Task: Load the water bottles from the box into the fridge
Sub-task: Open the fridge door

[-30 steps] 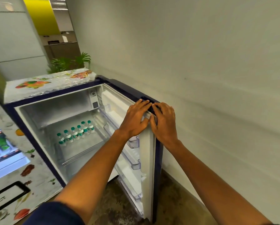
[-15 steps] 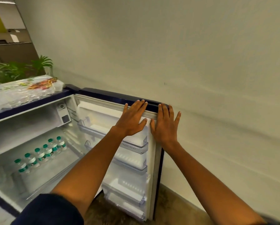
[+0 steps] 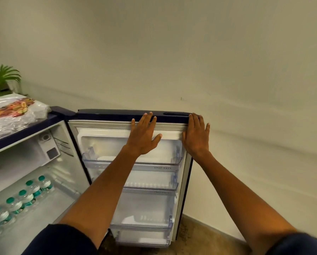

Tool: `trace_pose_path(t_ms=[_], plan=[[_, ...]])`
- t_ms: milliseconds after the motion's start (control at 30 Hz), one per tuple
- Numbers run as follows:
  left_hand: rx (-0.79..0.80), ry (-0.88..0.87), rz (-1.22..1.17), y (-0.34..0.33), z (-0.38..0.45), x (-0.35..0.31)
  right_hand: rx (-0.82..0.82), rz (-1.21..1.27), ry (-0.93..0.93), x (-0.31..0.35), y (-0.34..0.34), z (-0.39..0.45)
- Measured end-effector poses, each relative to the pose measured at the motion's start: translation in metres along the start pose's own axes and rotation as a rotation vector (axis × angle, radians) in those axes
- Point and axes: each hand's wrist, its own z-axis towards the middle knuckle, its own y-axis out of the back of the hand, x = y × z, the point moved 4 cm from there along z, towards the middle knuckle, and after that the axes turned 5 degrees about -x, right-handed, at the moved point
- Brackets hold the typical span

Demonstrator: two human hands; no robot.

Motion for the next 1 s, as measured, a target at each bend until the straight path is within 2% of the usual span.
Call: trace_pose_path(t_ms=[367,667,1000], plan=[[-0.054,0.037,-0.020,-0.024,0.032,0.009,0.083,-0.071,-0.051,-0.002,-0.032,0.042],[-0.048,0.082,0.028,-0.040,0.065,0.016,0.165,-0.083,0.025,-0.016,-0.062,0.088],[-0.029,0.122,0.088,-0.051,0.090,0.026,0.181,-0.059,0.115,-0.025,-0.090,0.122]])
